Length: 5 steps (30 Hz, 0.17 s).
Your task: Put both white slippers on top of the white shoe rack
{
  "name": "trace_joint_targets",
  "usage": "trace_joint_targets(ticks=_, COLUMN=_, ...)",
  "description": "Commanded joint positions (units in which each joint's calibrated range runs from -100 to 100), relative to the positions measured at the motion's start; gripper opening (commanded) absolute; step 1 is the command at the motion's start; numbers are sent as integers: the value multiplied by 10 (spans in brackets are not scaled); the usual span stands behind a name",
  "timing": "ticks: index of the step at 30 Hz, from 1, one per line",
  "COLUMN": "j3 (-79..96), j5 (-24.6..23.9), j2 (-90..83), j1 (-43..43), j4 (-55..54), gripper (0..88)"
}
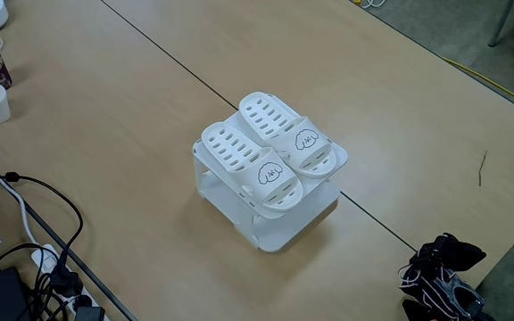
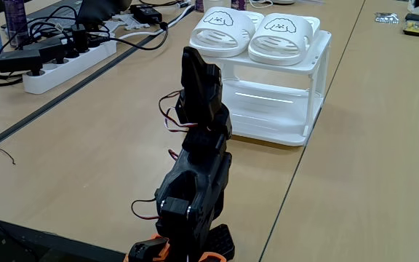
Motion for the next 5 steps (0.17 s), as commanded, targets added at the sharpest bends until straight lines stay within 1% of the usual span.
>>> trace_joint_targets(ticks=1, j3=2, j5=4, j2=4, j1=0, j4=-2, gripper=8)
trace_joint_targets(ticks=5, j3=2, j5=4, j2=4, j1=0, j4=-2, gripper=8)
